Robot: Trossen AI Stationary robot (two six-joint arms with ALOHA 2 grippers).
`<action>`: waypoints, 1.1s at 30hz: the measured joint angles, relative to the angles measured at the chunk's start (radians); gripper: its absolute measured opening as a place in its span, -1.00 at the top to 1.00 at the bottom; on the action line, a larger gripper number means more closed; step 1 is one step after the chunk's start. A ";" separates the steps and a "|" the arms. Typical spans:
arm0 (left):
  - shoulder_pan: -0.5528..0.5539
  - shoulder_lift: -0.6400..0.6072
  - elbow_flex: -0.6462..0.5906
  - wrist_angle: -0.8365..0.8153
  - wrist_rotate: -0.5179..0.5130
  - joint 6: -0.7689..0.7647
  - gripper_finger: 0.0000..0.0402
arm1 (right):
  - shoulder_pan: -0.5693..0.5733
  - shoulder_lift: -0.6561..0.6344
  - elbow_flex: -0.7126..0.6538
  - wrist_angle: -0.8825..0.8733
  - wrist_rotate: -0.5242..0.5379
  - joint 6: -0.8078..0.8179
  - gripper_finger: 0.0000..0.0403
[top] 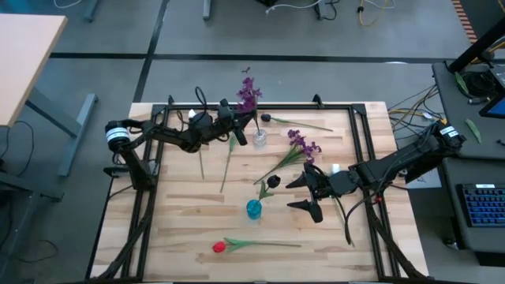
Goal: Sort flowers into vase by color
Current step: Put the top violet flowers into the transparent vase
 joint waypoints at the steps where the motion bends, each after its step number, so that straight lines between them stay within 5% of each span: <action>1: 0.000 0.000 0.000 -0.002 0.000 0.000 0.81 | 0.000 0.000 0.000 0.000 0.000 0.000 -0.46; 16: 0.000 0.000 0.000 -0.090 0.003 -0.015 0.73 | 0.000 0.000 0.000 0.000 0.000 0.000 -0.50; 25: 0.000 -0.015 0.000 -0.211 0.056 -0.047 0.26 | 0.000 0.000 0.000 -0.004 0.000 0.071 -0.51; 33: 0.000 -0.105 -0.001 -0.483 0.051 -0.021 -0.11 | 0.000 0.000 0.000 -0.112 0.000 0.218 -0.49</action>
